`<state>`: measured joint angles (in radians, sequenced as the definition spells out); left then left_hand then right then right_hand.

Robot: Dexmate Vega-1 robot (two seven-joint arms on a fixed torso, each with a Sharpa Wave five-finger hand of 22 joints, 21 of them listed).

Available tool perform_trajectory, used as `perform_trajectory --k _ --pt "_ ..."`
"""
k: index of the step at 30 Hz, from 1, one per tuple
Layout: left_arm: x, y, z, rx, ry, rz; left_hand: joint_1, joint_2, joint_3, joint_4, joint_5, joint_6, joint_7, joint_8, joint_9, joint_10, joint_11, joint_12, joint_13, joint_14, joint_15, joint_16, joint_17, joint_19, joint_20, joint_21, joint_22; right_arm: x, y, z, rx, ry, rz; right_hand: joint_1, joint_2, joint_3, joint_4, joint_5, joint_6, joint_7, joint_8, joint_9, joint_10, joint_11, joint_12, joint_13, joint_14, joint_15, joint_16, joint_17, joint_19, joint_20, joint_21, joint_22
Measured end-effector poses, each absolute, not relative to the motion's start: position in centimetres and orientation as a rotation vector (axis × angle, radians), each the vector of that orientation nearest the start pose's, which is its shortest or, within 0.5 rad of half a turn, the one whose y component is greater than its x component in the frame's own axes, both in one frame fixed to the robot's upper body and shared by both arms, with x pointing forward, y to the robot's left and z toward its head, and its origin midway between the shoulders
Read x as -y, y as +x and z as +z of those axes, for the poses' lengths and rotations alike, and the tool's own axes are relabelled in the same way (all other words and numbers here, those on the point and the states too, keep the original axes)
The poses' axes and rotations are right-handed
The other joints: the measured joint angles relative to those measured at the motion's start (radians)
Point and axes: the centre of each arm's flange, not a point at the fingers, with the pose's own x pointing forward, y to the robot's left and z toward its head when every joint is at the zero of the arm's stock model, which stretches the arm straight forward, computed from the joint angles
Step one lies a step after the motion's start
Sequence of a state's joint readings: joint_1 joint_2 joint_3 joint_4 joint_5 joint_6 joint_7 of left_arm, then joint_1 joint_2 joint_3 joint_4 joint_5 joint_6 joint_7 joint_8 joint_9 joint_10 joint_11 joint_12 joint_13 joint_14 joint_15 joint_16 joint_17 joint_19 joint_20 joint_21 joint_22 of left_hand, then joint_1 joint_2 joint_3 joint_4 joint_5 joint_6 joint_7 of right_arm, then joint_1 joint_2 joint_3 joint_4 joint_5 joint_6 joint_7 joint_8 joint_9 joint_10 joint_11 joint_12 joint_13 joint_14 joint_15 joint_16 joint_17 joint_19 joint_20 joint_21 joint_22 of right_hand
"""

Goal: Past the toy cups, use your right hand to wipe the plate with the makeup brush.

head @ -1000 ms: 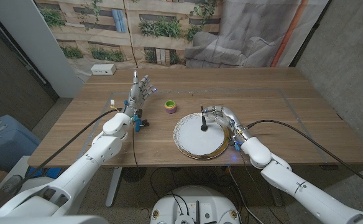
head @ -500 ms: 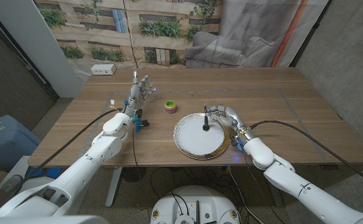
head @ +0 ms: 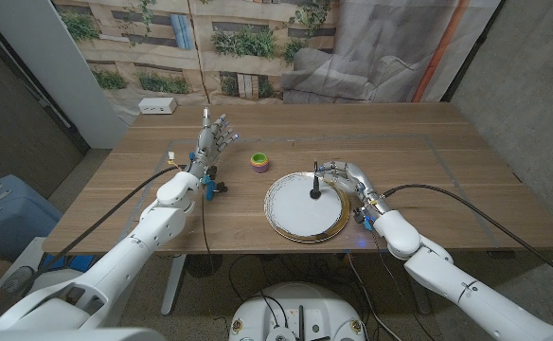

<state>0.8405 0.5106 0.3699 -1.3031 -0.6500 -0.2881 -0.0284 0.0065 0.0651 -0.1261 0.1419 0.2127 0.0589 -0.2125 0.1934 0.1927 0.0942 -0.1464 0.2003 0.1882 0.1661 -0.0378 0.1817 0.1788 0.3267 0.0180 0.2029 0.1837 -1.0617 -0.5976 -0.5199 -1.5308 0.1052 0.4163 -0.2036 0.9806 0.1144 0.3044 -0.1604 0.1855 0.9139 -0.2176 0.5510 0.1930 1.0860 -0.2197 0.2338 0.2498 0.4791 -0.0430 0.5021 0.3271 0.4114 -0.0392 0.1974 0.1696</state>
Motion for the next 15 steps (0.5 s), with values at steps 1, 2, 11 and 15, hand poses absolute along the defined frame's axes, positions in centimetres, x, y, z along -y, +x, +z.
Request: perform_trajectory --k 1,2,11,15 --pt "-28.99 65.24 -2.69 0.594 -0.042 -0.206 0.000 0.000 0.000 0.000 0.000 0.000 0.000 0.000 0.000 0.000 0.000 0.000 0.000 0.000 0.000 0.000 0.000 0.000 0.000 0.000 0.000 19.83 57.62 -11.64 0.715 -0.449 0.272 0.000 0.000 -0.001 -0.001 0.000 0.000 0.000 0.000 0.000 0.000 0.000 0.000 0.000 0.000 0.000 0.000 0.000 0.000 0.000 0.000 0.000" --pt "-28.99 65.24 -2.69 0.594 -0.042 -0.206 0.000 0.000 0.000 0.000 0.000 0.000 0.000 0.000 0.000 0.000 0.000 0.000 0.000 0.000 0.000 0.000 0.000 0.000 0.000 0.000 0.000 19.91 57.59 -11.64 0.715 -0.449 0.270 0.000 0.000 -0.001 -0.001 0.000 0.000 0.000 0.000 0.000 0.000 0.000 0.000 0.000 0.000 0.000 0.000 0.000 0.000 0.000 0.000 0.000" --pt "-28.97 65.24 -2.70 0.594 -0.042 -0.207 0.000 0.000 0.000 0.000 0.000 0.000 0.000 0.000 0.000 -0.004 -0.004 0.000 0.000 0.000 0.000 0.000 0.000 0.000 0.000 0.000 0.000 20.41 57.37 -11.65 0.711 -0.452 0.256 0.000 0.000 -0.001 -0.001 0.000 0.000 0.000 -0.001 0.000 0.000 0.000 0.000 0.000 0.000 0.000 0.000 0.000 0.000 0.000 0.000 0.000" --pt "-28.97 65.24 -2.70 0.594 -0.042 -0.207 0.000 0.000 0.000 0.000 0.000 0.000 0.000 0.000 0.000 -0.004 -0.004 0.000 0.000 0.000 0.000 0.000 0.000 0.000 0.000 0.000 0.000 20.60 57.28 -11.64 0.711 -0.454 0.250 0.000 0.000 -0.001 -0.001 0.000 0.000 0.000 -0.001 0.000 0.000 0.000 0.000 0.000 0.000 0.000 0.000 0.000 0.000 0.000 0.000 0.000"
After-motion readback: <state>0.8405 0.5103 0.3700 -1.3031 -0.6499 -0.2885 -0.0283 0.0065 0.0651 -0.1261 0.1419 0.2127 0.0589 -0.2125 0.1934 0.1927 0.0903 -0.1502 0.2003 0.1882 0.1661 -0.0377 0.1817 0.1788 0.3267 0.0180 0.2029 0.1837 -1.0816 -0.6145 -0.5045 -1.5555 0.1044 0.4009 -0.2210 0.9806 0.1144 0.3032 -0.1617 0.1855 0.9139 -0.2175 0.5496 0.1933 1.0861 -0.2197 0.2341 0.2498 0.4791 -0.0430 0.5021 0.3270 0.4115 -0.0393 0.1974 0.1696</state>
